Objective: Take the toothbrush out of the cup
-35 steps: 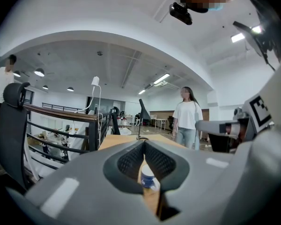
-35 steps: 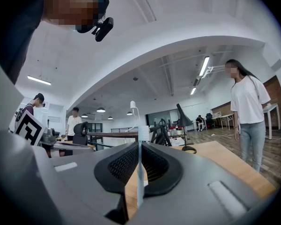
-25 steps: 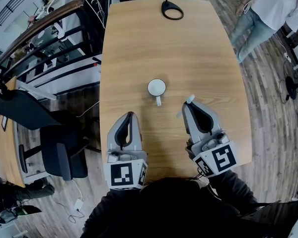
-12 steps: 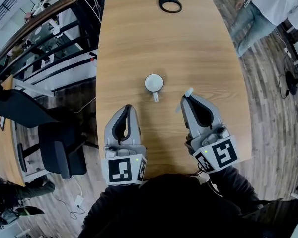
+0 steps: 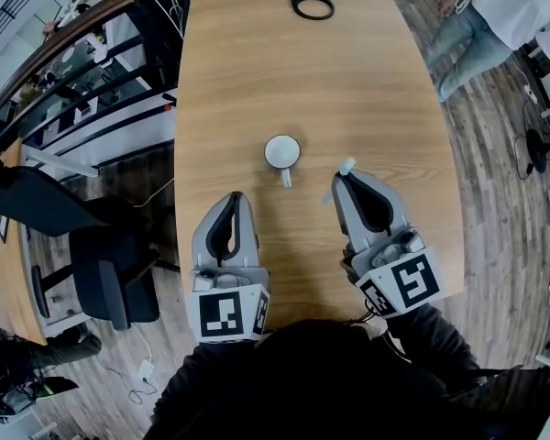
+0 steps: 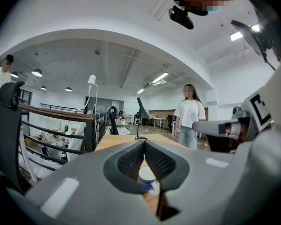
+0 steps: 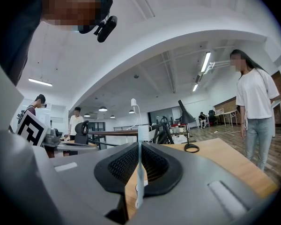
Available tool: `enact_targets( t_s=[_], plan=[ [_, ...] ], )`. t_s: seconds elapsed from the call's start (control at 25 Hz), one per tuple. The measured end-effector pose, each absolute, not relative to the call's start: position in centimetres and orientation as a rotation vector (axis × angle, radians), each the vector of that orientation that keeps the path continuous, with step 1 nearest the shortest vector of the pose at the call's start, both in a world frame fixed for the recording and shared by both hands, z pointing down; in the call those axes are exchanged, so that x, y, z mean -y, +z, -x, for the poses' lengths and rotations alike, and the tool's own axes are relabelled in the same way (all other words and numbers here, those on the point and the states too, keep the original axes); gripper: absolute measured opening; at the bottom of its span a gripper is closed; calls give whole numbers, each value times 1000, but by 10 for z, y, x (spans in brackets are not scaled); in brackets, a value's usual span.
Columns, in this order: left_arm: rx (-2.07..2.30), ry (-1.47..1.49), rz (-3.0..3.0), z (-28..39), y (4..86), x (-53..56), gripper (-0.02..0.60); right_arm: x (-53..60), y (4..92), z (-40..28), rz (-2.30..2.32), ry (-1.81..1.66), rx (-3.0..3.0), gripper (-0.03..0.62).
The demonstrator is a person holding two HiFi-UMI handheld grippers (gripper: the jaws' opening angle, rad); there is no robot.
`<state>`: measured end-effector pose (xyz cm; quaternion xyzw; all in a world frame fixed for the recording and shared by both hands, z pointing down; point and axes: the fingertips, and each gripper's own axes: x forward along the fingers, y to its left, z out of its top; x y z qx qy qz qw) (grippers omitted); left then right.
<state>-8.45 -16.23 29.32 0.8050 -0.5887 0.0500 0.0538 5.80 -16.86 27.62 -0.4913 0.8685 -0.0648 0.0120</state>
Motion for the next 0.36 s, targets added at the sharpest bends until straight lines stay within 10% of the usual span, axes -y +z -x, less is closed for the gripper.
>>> enact_targets(
  t_s=[0.36],
  plan=[
    [1786,150,-2444,86,293,158,8,165,275,-57,1529,-209,-2701,20]
  ],
)
